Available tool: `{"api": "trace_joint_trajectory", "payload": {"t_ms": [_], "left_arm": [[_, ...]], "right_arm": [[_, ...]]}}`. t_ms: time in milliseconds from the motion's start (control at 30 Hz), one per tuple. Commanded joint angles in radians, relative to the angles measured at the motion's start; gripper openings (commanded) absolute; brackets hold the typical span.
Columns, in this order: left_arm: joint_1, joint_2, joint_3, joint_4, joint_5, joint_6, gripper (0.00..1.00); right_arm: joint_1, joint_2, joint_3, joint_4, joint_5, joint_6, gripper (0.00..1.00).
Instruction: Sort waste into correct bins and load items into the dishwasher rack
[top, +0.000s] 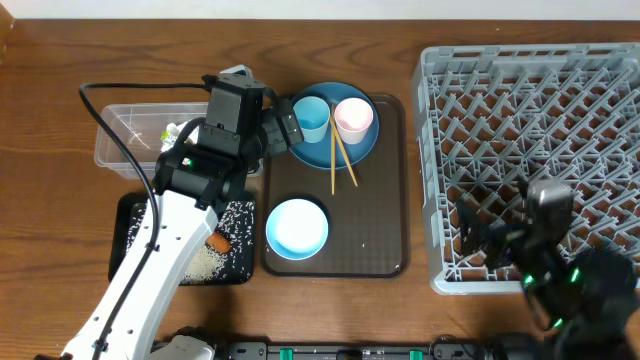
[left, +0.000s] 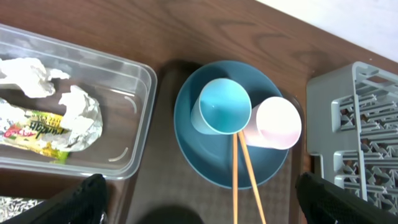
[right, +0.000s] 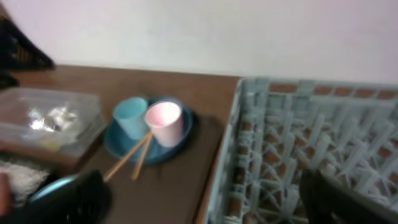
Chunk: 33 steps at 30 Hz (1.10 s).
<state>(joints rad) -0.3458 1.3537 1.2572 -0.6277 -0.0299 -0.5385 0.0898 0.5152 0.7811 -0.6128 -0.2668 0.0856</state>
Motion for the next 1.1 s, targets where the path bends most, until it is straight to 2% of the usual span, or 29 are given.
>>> {"api": "trace_joint_trajectory", "payload": {"t_ms": [0, 33, 133, 300, 333, 367, 400, 467, 567, 667, 833, 967, 1067], "left_arm": [[0.003, -0.007, 0.018, 0.001, -0.008, 0.003, 1.00], [0.003, -0.007, 0.018, 0.001, -0.008, 0.003, 1.00], [0.003, -0.007, 0.018, 0.023, -0.037, 0.003, 1.00], [0.024, -0.023, 0.019, 0.039, -0.266, 0.015, 0.99], [0.037, -0.027, 0.019, 0.027, -0.300, 0.018, 0.99], [0.057, -0.035, 0.019, 0.014, -0.325, 0.029, 0.99], [0.078, -0.043, 0.019, 0.003, -0.333, 0.043, 0.99], [0.133, -0.060, 0.019, -0.019, -0.333, 0.056, 0.98], [0.222, -0.079, 0.019, -0.031, -0.333, 0.056, 0.98], [0.300, -0.085, 0.019, -0.048, -0.333, 0.056, 0.98], [0.357, -0.082, 0.018, -0.075, -0.330, 0.055, 0.98], [0.359, -0.082, 0.018, -0.075, -0.330, 0.055, 0.98], [0.359, -0.082, 0.018, -0.075, -0.330, 0.055, 0.98]], "right_arm": [[0.006, 0.211, 0.237, -0.174, -0.063, 0.010, 0.99], [0.014, 0.287, 0.328, -0.256, -0.063, 0.010, 0.99], [0.017, 0.426, 0.481, -0.347, -0.065, 0.013, 0.99], [0.017, 0.562, 0.558, -0.385, -0.248, 0.038, 0.99], [0.017, 0.584, 0.558, -0.383, -0.251, 0.058, 0.92], [0.017, 0.610, 0.558, -0.394, -0.242, 0.098, 0.78], [0.020, 0.634, 0.558, -0.405, -0.226, 0.126, 0.71], [0.046, 0.692, 0.558, -0.424, -0.172, 0.135, 0.65], [0.130, 0.771, 0.558, -0.410, -0.109, 0.135, 0.65], [0.243, 0.848, 0.558, -0.371, -0.026, 0.140, 0.61], [0.390, 0.965, 0.558, -0.278, 0.153, 0.146, 0.64], [0.445, 1.035, 0.558, -0.218, 0.188, 0.146, 0.53], [0.460, 1.080, 0.558, -0.190, 0.202, 0.146, 0.50]]}}
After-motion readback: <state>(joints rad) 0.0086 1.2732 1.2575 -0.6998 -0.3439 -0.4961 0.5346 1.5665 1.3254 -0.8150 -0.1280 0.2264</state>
